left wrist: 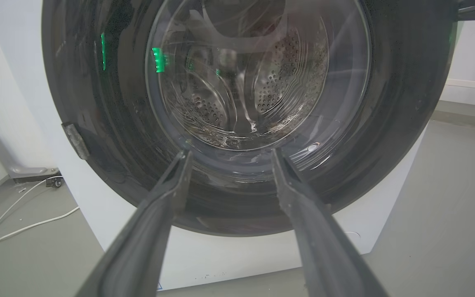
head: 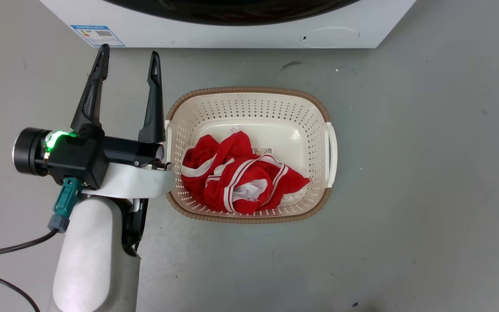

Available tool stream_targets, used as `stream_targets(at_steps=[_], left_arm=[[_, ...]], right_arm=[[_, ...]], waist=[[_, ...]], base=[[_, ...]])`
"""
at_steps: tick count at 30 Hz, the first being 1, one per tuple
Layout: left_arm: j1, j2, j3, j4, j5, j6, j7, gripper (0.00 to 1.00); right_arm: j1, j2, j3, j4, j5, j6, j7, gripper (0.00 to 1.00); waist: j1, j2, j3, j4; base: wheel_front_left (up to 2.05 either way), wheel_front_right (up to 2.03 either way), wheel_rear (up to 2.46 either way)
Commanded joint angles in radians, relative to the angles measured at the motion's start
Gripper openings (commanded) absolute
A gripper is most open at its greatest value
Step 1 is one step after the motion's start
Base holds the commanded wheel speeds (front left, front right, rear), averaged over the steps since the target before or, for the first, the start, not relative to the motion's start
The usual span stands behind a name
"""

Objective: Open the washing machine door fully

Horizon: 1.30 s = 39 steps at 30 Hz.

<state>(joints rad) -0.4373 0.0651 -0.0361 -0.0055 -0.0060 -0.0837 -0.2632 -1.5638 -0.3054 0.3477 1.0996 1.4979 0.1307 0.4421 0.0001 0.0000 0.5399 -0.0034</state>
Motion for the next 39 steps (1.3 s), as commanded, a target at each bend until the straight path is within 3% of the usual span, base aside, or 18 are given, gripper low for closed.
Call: stream_targets(at_steps=[1,8,19,39], left_arm=[[-0.016,0.002,-0.003,-0.004,-0.005,0.005,-0.002,1.0],[-0.021,0.001,-0.002,0.001,-0.012,0.008,-0.003,1.0],[-0.002,-0.002,0.002,0.02,-0.015,0.014,-0.003,1.0],[0.152,0.005,0.042,0.103,-0.027,0.011,-0.003,1.0]], right_arm=[[-0.02,0.01,0.005,0.006,-0.004,0.0,0.015,0.0],[-0.004,0.04,0.013,-0.017,0.02,0.001,0.111,0.0],[0.1,0.014,0.003,-0.093,0.076,0.001,0.276,0.0],[0.483,0.062,0.055,-0.33,0.135,0.001,0.442,0.0]], waist=[[-0.0001,0.0,0.009,0.004],[-0.0001,0.0,0.018,0.011],[-0.0001,0.0,-0.026,0.003],[-0.0001,0.0,-0.297,-0.032]], base=[[0.0,0.0,0.0],[0.0,0.0,0.0],[0.0,0.0,0.0],[0.0,0.0,0.0]])
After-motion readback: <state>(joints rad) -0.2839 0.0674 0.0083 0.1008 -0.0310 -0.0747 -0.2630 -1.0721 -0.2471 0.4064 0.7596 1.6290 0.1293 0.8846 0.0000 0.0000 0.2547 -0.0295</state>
